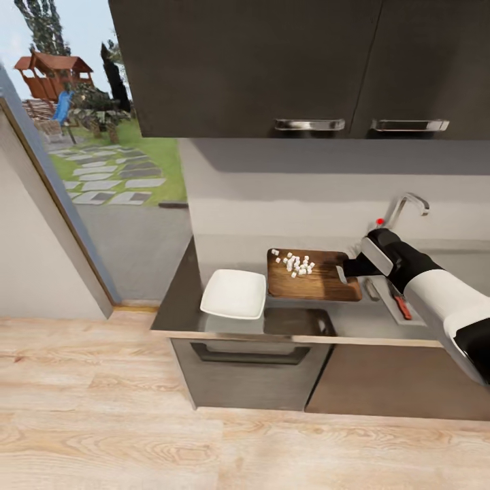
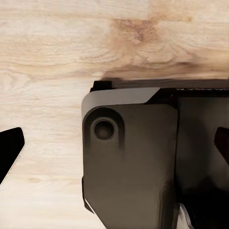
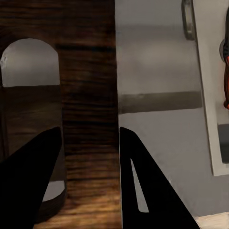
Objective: In the kitchen, take the Vidalia onion out of the sink, dice it on the chopping board with the paring knife, put the diced onion into the bowl on the countertop, then place both the paring knife and the chopping board into the sink.
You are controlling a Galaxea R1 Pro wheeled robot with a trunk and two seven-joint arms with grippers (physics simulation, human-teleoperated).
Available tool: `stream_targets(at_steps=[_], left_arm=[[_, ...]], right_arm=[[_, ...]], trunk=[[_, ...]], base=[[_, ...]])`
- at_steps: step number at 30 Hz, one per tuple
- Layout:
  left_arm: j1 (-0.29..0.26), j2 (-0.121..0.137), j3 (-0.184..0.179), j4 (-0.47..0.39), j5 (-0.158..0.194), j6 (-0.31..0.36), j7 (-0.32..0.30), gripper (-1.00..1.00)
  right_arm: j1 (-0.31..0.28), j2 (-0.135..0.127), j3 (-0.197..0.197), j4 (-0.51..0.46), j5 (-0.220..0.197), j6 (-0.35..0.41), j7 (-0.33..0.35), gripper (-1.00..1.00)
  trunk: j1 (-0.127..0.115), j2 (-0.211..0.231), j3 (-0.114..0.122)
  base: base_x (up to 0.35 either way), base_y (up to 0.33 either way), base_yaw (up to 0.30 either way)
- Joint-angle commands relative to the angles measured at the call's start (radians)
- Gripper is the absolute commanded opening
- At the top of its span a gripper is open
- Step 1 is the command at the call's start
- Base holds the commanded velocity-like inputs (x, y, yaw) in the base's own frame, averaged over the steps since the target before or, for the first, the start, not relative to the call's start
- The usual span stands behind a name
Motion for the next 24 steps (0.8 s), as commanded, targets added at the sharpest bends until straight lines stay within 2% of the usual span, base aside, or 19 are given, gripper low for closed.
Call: stream_targets(at_steps=[1, 15, 19, 24], left_arm=[[-0.002, -0.001, -0.009, 0.005, 0.009, -0.007, 0.0, 1.0], [-0.002, -0.001, -0.009, 0.005, 0.009, -0.007, 0.001, 1.0], [-0.002, -0.001, -0.009, 0.005, 0.009, -0.007, 0.0, 1.0], [-0.002, -0.001, -0.009, 0.005, 0.009, -0.007, 0.0, 1.0]], right_arm=[[-0.002, -0.001, 0.007, -0.002, -0.013, 0.002, -0.008, -1.0], [-0.002, 0.0, 0.007, -0.002, -0.013, 0.002, -0.008, -1.0], [-0.002, 0.0, 0.007, -0.002, -0.013, 0.002, -0.008, -1.0], [-0.002, 0.0, 0.007, -0.005, -0.012, 0.002, -0.008, -1.0]], trunk=[[0.001, -0.002, 0.0], [0.001, -0.002, 0.022], [0.001, -0.002, 0.028], [0.001, -0.002, 0.035]], base=[[-0.025, 0.262, 0.0], [-0.002, 0.272, 0.0], [0.0, 0.197, 0.0], [0.0, 0.05, 0.0]])
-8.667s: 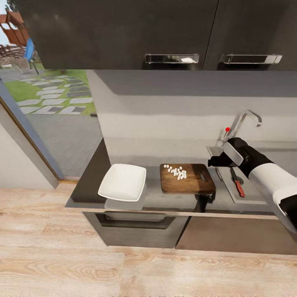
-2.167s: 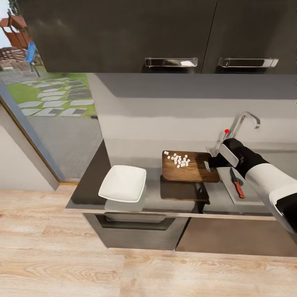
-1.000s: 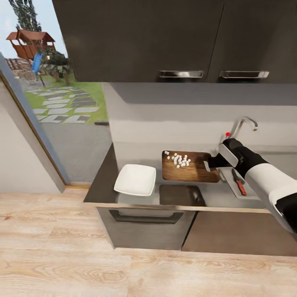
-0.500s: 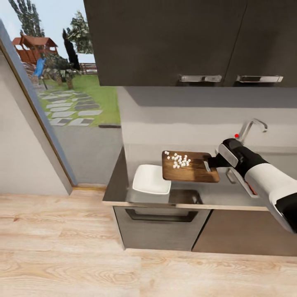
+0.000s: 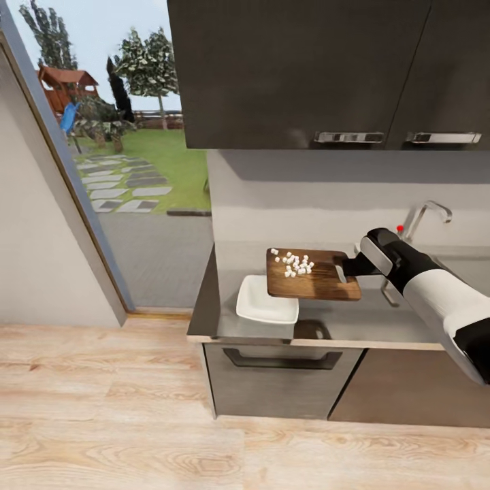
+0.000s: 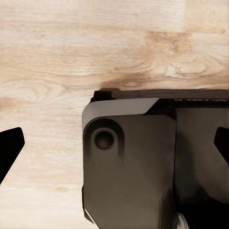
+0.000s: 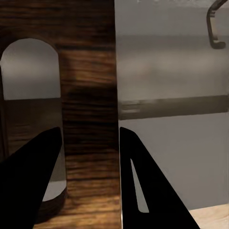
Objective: In the kitchen, take the Vidalia onion out of the sink, dice it on the chopping board with the paring knife, put the diced onion into the bowl on the countertop, then place both the paring knife and the chopping board into the sink.
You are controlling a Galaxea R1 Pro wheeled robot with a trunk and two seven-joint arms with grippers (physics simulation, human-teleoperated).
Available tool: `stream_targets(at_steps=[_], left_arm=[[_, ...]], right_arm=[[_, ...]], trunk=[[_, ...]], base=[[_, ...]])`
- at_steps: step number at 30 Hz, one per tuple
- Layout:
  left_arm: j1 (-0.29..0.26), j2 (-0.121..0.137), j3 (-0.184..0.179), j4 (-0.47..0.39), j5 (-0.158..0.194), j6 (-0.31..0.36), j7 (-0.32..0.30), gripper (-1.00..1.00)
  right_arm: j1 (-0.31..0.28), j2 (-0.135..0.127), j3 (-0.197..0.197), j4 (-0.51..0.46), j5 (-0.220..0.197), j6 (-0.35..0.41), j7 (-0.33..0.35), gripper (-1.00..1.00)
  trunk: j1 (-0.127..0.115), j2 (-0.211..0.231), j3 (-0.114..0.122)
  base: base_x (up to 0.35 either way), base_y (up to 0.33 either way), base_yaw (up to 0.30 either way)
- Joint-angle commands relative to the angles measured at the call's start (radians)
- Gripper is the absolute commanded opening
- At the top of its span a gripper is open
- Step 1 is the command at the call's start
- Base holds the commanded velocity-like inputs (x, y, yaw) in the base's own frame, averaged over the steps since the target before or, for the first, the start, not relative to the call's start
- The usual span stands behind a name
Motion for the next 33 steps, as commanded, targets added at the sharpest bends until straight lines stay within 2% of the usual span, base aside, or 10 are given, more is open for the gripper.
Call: stream_targets(at_steps=[1, 4, 6, 7, 11, 33], left_arm=[[-0.002, -0.001, -0.009, 0.005, 0.009, -0.008, 0.001, 1.0], [-0.002, -0.001, -0.009, 0.005, 0.009, -0.008, 0.001, 1.0], [-0.002, -0.001, -0.009, 0.005, 0.009, -0.008, 0.001, 1.0], [-0.002, -0.001, -0.009, 0.005, 0.009, -0.008, 0.001, 1.0], [-0.002, -0.001, -0.009, 0.005, 0.009, -0.008, 0.001, 1.0], [-0.002, -0.001, -0.009, 0.005, 0.009, -0.008, 0.001, 1.0]], right_arm=[[-0.001, -0.002, 0.008, -0.006, -0.012, 0.002, -0.008, -1.0], [-0.001, 0.0, 0.011, -0.013, -0.01, 0.002, -0.009, -1.0], [-0.001, 0.001, 0.027, -0.015, -0.004, 0.002, -0.009, -1.0], [-0.001, 0.002, 0.048, -0.016, 0.008, 0.001, -0.009, -1.0], [-0.001, 0.002, 0.069, -0.017, 0.021, 0.001, -0.007, -1.0], [-0.001, 0.002, 0.072, -0.074, 0.028, -0.002, -0.006, -1.0]], trunk=[[0.001, -0.002, -0.002], [0.001, -0.002, -0.001], [0.001, -0.002, -0.001], [0.001, -0.002, -0.001], [0.001, -0.002, -0.001], [0.001, -0.002, -0.001]], base=[[0.0, 0.007, 0.0], [0.0, 0.002, 0.0], [0.0, 0.0, 0.0], [0.0, 0.0, 0.0], [0.0, 0.0, 0.0], [0.0, 0.0, 0.0]])
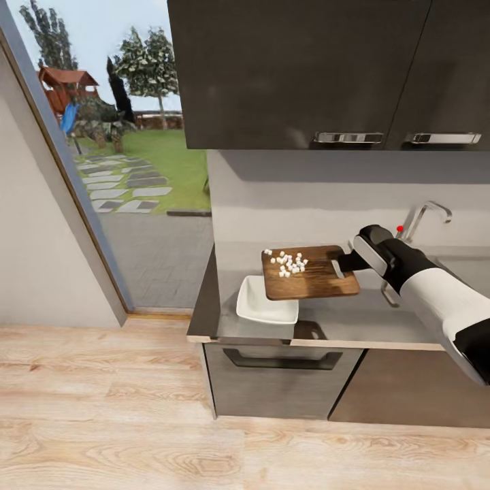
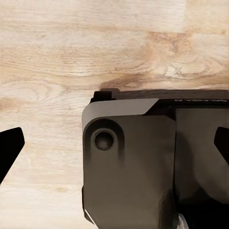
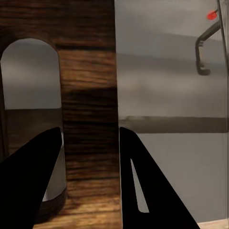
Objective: In the kitchen, take the Vidalia onion out of the sink, dice it on the chopping board with the paring knife, put the diced onion into the bowl on the countertop, then place both the paring knife and the chopping board into the sink.
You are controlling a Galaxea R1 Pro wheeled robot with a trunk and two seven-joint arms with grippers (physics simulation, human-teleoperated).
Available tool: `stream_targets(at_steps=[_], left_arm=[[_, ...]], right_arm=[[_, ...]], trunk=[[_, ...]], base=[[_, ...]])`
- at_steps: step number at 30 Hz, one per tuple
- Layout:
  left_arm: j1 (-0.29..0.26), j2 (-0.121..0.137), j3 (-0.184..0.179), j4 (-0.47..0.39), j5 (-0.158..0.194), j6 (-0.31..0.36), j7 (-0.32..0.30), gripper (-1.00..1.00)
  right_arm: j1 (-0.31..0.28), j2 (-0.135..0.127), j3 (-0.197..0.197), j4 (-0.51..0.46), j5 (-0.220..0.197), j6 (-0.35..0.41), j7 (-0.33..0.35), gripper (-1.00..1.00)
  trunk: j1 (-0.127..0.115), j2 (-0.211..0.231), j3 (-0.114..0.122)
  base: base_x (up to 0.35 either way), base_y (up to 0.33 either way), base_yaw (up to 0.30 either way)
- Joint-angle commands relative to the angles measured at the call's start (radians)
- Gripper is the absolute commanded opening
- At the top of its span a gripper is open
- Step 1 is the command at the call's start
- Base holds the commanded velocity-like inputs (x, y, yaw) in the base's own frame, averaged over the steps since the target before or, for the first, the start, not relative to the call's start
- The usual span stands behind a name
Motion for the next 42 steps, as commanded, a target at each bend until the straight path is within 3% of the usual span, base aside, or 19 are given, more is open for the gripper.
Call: stream_targets(at_steps=[1, 10, 17, 42], left_arm=[[-0.002, -0.001, -0.009, 0.005, 0.009, -0.008, 0.001, 1.0], [-0.002, -0.001, -0.009, 0.005, 0.009, -0.008, 0.002, 1.0], [-0.002, -0.001, -0.009, 0.005, 0.009, -0.008, 0.002, 1.0], [-0.002, -0.001, -0.009, 0.005, 0.009, -0.008, 0.001, 1.0]], right_arm=[[-0.001, -0.002, 0.008, -0.002, -0.006, 0.002, -0.008, -1.0], [-0.001, 0.001, 0.009, -0.003, 0.06, -0.022, -0.008, -1.0], [-0.001, 0.034, 0.008, -0.003, 0.136, -0.027, -0.008, -1.0], [-0.001, 0.044, 0.009, -0.003, 0.142, -0.027, -0.008, -1.0]], trunk=[[0.001, -0.002, -0.002], [0.001, -0.002, -0.002], [0.001, -0.002, -0.002], [0.001, -0.002, -0.002]], base=[[0.0, 0.0, 0.0], [0.0, 0.0, 0.0], [0.0, 0.0, 0.0], [0.0, 0.0, 0.0]])
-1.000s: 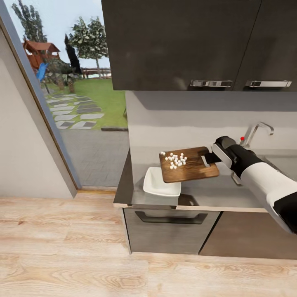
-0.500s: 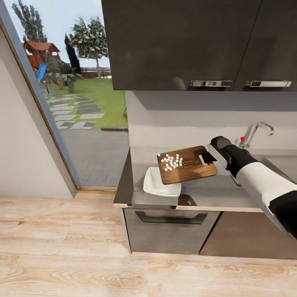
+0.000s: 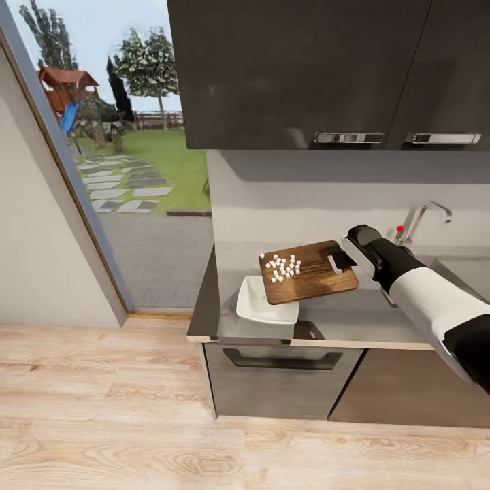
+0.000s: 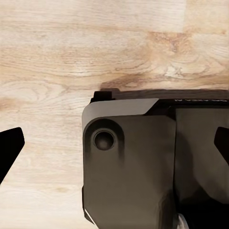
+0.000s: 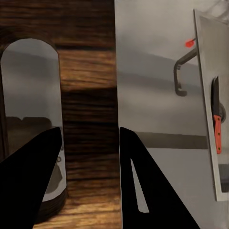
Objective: In the kitchen, take the Vidalia onion out of the sink, dice it on the chopping board with the paring knife, put the diced onion into the bowl on the countertop, then place both the paring knife and the chopping board into the sink.
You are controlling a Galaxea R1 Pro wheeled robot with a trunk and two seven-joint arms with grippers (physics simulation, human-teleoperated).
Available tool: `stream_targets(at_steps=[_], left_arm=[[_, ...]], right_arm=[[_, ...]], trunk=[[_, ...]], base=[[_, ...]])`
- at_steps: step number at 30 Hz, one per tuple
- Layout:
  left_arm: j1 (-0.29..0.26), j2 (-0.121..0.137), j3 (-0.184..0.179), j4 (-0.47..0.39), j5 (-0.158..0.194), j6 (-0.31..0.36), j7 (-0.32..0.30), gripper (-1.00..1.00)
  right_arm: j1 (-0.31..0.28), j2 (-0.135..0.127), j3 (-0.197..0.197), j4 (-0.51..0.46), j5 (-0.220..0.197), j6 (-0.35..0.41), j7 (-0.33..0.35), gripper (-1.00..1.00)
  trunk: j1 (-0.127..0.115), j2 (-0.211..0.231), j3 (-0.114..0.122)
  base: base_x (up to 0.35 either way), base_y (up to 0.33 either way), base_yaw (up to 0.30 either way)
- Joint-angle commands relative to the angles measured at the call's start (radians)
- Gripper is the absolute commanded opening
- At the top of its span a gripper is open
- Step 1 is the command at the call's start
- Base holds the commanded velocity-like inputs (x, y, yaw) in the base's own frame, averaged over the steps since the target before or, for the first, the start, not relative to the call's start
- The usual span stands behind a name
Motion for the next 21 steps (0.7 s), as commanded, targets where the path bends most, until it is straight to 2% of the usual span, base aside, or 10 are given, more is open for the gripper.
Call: stream_targets(at_steps=[1, 4, 8, 11, 21], left_arm=[[-0.002, -0.001, -0.009, 0.005, 0.009, -0.008, 0.001, 1.0], [-0.002, -0.001, -0.009, 0.005, 0.009, -0.008, 0.002, 1.0], [-0.002, -0.001, -0.009, 0.005, 0.009, -0.008, 0.001, 1.0], [-0.002, -0.001, -0.009, 0.005, 0.009, -0.008, 0.002, 1.0], [-0.002, -0.001, -0.009, 0.005, 0.009, -0.008, 0.002, 1.0]], right_arm=[[-0.001, -0.002, 0.008, -0.002, -0.01, 0.003, -0.008, -1.0], [-0.001, -0.002, 0.008, -0.002, 0.003, 0.002, -0.008, -1.0], [-0.001, 0.009, 0.008, -0.002, 0.054, 0.001, -0.009, -1.0], [-0.001, 0.015, 0.008, -0.002, 0.074, 0.001, -0.01, -1.0], [-0.001, 0.02, 0.008, -0.002, 0.082, 0.001, -0.01, -1.0]], trunk=[[0.001, -0.002, -0.002], [0.001, -0.002, -0.002], [0.001, -0.002, -0.002], [0.001, -0.002, -0.002], [0.001, -0.002, -0.002]], base=[[0.0, 0.0, 0.0], [0.0, 0.0, 0.0], [0.0, 0.0, 0.0], [0.0, 0.0, 0.0], [0.0, 0.0, 0.0]])
